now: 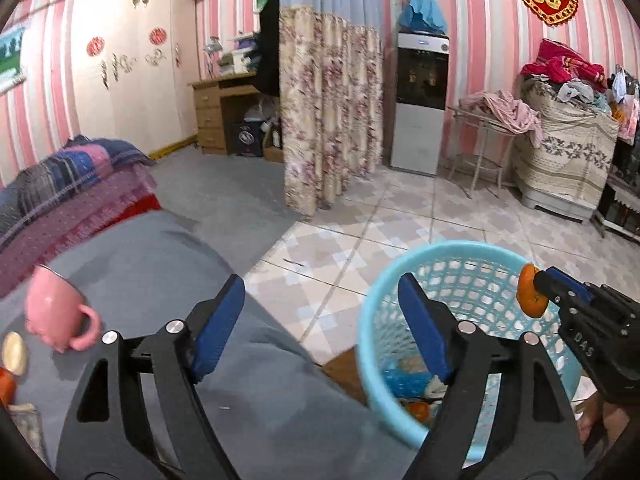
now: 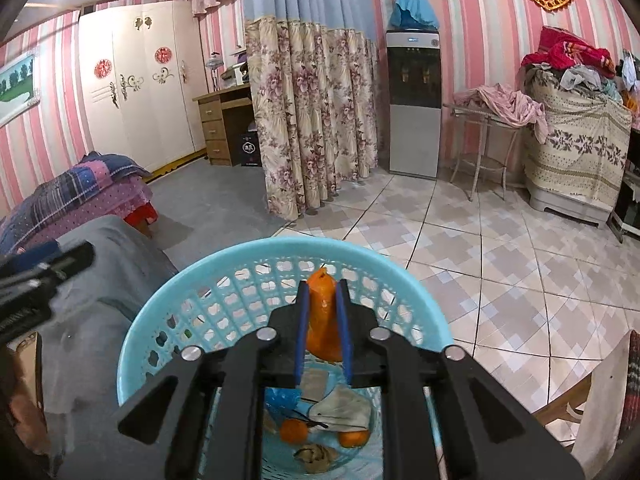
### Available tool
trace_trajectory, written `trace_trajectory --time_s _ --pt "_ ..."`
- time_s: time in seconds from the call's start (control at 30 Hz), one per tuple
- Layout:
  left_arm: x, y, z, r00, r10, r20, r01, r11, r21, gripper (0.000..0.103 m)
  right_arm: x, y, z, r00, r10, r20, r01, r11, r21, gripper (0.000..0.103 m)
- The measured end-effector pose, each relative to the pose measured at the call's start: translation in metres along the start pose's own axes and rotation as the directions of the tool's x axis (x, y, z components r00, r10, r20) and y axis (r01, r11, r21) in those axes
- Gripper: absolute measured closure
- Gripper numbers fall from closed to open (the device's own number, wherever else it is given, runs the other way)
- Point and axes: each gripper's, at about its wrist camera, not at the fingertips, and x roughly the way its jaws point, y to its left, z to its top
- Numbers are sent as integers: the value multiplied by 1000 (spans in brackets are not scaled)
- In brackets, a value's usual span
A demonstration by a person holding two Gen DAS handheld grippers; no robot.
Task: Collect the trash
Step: 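Open the left tool to drop the paper bag while the right tool releases the orange peel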
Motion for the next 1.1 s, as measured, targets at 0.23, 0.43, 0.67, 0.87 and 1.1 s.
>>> trace_trajectory --time_s 0.23,0.43,0.67,0.87,1.1 --pt "-31 36 3 999 47 19 -46 998 -46 19 2 19 -3 1000 -3 -8 3 1000 -16 27" --pt "-58 67 -6 995 102 24 -99 991 -90 15 -14 31 0 999 -31 45 33 999 -40 8" --pt "-83 101 -19 989 147 26 -142 980 -142 9 -30 54 3 997 -30 71 37 993 -108 6" --pt "-109 129 -30 981 192 31 -183 968 -173 6 -52 76 7 996 6 89 7 990 -142 6" --pt "-143 166 -49 968 249 25 -240 952 -192 6 -73 107 5 994 73 81 -59 984 -170 5"
